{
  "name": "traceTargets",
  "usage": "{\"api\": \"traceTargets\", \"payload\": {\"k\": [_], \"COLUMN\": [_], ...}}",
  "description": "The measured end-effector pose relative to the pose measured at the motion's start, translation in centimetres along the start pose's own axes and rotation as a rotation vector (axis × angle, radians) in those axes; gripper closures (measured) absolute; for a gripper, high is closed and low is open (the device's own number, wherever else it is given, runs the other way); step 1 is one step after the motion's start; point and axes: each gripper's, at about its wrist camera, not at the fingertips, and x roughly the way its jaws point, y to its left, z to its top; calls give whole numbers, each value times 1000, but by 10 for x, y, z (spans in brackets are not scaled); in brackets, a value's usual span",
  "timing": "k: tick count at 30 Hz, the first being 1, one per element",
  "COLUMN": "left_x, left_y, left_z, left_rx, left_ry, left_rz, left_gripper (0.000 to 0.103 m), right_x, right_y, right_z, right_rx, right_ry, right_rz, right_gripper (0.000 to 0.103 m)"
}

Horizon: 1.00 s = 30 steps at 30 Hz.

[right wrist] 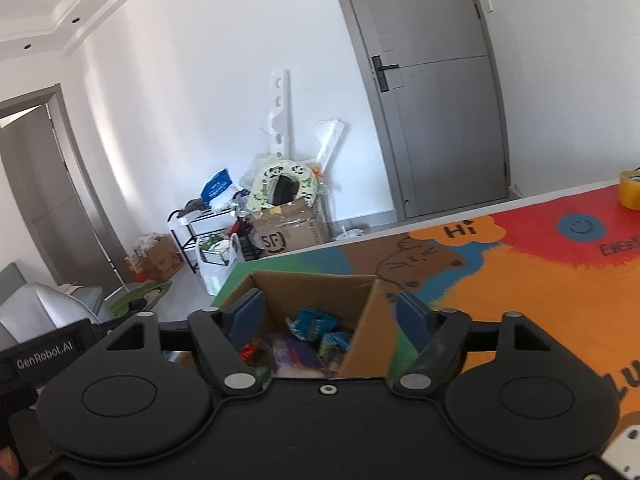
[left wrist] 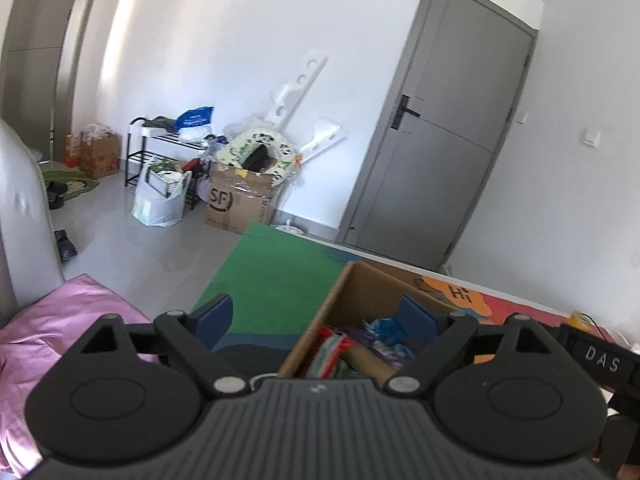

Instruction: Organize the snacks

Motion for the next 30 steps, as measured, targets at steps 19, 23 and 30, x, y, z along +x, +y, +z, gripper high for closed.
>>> {"api": "traceTargets", "payload": {"k": [19, 23, 30], "left_x": [-26, -37, -48], "left_y": [-37, -46, -55], "left_z": [-20, -26, -27], "left_rx": [104, 131, 154], "left_ry": [72, 74, 88], "left_rz": [-124, -148, -183], "left_gripper": [1, 1, 1], "right_x": [-77, -93, -119], "right_y": [-44, -49, -59], "right_z": [-14, -18, -22], "right_rx": [71, 68, 70], "right_ry": [-34, -39, -55], "right_rz": [-102, -121, -156], "right_gripper": [0, 0, 0]}}
